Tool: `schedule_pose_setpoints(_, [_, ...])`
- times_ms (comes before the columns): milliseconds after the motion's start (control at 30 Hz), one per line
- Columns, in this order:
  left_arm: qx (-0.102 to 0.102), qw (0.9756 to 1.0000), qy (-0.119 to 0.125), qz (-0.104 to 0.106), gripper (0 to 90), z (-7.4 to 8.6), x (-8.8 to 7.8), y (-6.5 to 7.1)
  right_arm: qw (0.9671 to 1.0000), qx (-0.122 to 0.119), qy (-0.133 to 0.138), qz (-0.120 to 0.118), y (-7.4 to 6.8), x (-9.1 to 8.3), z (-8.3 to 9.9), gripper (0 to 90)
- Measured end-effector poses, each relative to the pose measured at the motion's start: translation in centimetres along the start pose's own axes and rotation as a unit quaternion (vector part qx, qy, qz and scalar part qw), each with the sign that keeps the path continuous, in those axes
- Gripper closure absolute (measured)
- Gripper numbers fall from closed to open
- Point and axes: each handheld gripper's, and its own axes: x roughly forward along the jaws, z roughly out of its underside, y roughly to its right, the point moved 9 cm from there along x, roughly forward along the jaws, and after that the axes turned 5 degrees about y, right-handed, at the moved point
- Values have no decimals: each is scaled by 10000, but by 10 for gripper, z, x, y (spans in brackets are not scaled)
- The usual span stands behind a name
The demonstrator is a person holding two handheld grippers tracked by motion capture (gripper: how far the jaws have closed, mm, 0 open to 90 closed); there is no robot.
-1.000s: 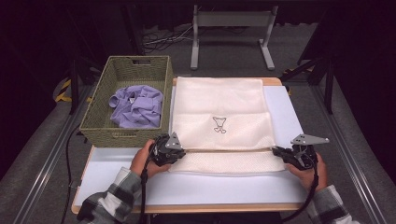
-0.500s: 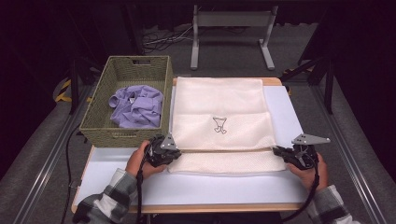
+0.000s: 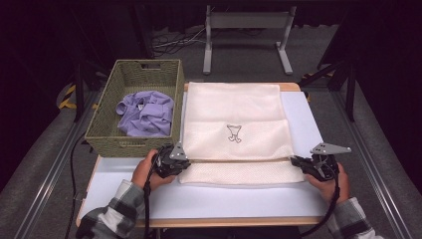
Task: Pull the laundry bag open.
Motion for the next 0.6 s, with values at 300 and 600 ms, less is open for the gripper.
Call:
schedule_pose_setpoints(300, [3,9999,-22,-132,816,6,-6,-4,10000,-13,-1,-35,-1,1,0,843])
schedule_pose_setpoints(600, [-169,9998,58,-95,815,16,-13,-9,10000,63,39,-58,0,-1,-1,843])
